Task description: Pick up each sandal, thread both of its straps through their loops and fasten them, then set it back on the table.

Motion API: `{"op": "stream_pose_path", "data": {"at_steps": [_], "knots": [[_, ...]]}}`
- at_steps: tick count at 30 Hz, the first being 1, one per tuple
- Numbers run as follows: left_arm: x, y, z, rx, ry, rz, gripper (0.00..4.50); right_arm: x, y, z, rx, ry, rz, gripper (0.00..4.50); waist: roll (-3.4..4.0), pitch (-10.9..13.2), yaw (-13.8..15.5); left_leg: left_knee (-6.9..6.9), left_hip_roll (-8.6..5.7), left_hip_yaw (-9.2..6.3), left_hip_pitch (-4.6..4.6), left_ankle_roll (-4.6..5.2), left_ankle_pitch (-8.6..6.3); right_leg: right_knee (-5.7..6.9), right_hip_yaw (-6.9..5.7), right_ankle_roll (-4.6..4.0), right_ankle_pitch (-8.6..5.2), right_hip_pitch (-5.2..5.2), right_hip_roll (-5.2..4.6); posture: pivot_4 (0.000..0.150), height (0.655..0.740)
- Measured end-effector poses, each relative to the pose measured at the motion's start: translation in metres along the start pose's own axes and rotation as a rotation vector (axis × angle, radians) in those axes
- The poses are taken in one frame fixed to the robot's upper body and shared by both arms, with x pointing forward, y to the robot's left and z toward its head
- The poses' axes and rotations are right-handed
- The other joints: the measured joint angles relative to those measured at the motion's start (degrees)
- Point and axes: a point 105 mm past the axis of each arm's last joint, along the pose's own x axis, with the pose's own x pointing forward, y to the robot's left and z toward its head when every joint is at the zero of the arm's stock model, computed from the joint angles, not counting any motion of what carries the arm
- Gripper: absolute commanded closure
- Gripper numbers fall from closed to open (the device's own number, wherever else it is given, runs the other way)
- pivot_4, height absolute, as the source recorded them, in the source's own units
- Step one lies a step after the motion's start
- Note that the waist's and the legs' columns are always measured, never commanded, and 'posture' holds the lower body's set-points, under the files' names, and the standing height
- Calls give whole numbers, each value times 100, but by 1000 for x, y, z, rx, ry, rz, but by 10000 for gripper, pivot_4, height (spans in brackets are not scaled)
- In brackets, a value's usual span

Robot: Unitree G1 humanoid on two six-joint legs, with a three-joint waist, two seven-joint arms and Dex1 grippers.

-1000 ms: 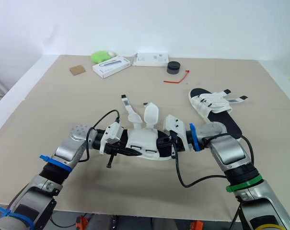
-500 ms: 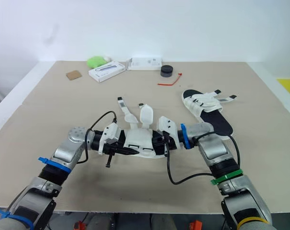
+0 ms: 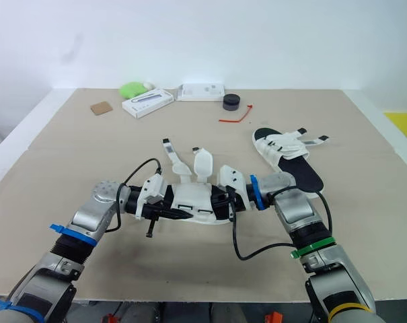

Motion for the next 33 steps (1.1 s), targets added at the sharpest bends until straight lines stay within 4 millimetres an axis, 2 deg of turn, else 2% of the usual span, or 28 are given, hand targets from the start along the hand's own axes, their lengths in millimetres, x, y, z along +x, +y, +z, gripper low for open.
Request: {"op": "stream_pose_path", "data": {"at_steps": [1,7,11,14,19,22,23,26,27,29,33], "knots": [[-1,0,0,1,1,4,38515,0,0,0,0,-1,2,45000,0,0,-3,-1,3,1,0,-3,-2,0,0,1,0,-1,2,1500,7400],[-2,-12,6,-33,-44,-19,16701,8,2,3,-10,-19,17,45000,-24,-3,-80,-7,78,1,3,-34,-29,-2,6,-33,-10,-11,83,1500,7400],[-11,-14,14,-96,-50,7,88,12,3,6,-15,-31,34,45000,-25,-2,-129,-29,103,-8,8,-27,-34,-1,6,-56,-23,-15,116,1500,7400],[-22,-13,14,-161,-37,28,88,15,4,8,-21,-36,43,45000,-27,0,-159,-29,112,-7,11,-21,-42,0,7,-62,-26,-16,126,1500,7400],[-59,-14,16,-362,-17,87,88,16,4,8,-22,-42,50,45000,-35,6,-175,-30,131,-4,16,-29,-54,1,7,-76,-33,-19,140,1500,7400],[-84,-12,24,-504,-46,132,88,17,5,8,-23,-43,54,45000,-36,7,-175,-31,139,-5,17,-31,-61,2,6,-84,-38,-19,150,1500,7400],[-92,-9,33,-557,-78,149,88,17,5,9,-23,-44,55,45000,-38,8,-175,-30,142,-5,18,-34,-64,2,5,-85,-40,-18,153,1500,7400],[-96,-2,39,-626,-132,173,88,18,6,9,-25,-46,55,45000,-38,7,-174,-30,146,-3,24,-40,-68,3,5,-90,-42,-15,156,1500,7400],[-100,16,42,-695,-207,240,88,18,7,9,-33,-43,55,45000,-38,7,-172,-31,149,-4,24,-41,-69,2,5,-91,-42,-16,162,1500,7400],[-103,31,42,-744,-259,303,88,19,7,9,-39,-44,57,45000,-44,6,-172,-31,157,-6,25,-46,-72,3,6,-92,-43,-17,172,1500,7400],[-101,49,27,-847,-277,404,88,21,9,11,-54,-44,66,45000,-47,4,-187,-36,164,0,32,-58,-85,3,16,-102,-51,-15,181,1500,7400]]}}
